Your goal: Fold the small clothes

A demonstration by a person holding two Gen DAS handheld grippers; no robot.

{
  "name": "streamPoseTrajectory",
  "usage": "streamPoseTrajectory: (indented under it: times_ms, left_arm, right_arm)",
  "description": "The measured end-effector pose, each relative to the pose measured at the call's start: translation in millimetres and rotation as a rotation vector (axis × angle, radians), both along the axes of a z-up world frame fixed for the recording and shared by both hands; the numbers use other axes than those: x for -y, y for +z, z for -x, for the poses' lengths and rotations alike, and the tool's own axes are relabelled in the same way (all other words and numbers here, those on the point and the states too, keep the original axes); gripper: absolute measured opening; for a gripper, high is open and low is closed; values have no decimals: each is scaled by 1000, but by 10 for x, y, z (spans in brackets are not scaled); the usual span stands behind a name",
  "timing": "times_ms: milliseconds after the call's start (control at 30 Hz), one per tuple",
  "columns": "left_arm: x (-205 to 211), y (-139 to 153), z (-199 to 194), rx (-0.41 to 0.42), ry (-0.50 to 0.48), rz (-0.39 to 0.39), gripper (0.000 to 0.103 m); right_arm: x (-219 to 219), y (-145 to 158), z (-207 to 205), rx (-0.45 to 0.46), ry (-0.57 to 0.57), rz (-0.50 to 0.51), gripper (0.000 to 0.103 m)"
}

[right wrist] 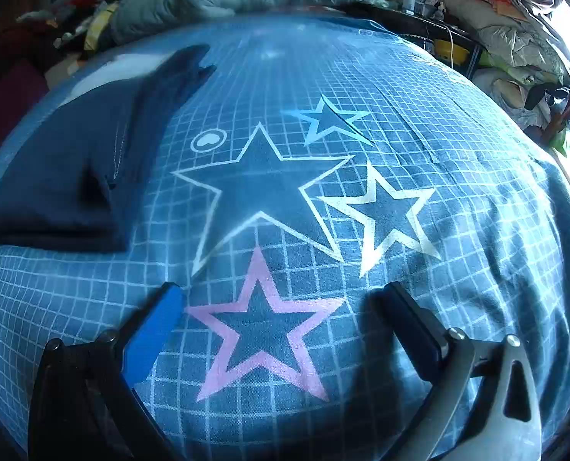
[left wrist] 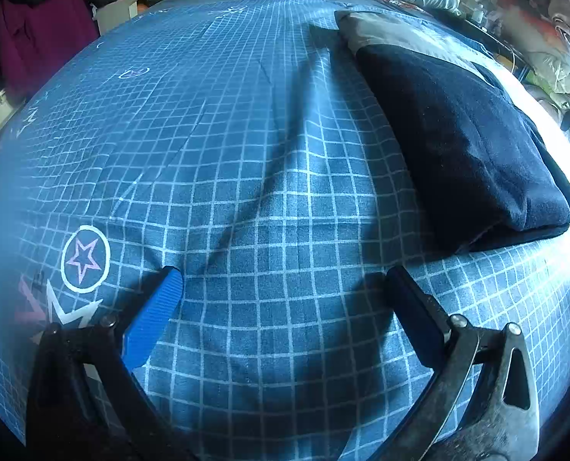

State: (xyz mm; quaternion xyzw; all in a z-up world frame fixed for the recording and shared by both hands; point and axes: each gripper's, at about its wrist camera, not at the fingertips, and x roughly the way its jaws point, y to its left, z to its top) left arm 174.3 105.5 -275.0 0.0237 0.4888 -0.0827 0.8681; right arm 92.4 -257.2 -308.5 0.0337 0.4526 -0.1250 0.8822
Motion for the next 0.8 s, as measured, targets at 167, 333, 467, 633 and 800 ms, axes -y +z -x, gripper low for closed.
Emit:
streamPoseTrajectory:
  times_ms: [167, 333, 467, 633, 800]
  left_arm:
    - [25, -6, -10, -1, 3, -13, 103]
    - [22, -5, -14, -2, 3, -9, 103]
    - [21, -9, -17, -3, 3, -9, 103]
    - [23, -11, -18, -3, 4, -9, 103]
    - [22, -13, -28, -3, 5, -7, 103]
  right_arm:
    - [1, -6, -5, -1, 0, 1, 103]
    - [2, -7, -6, -2, 0, 1, 103]
    - [5, -12, -23, -3, 0, 1, 103]
    - [4, -15, -26, -3, 0, 1, 103]
    - [5, -13, -19, -4, 0, 1, 103]
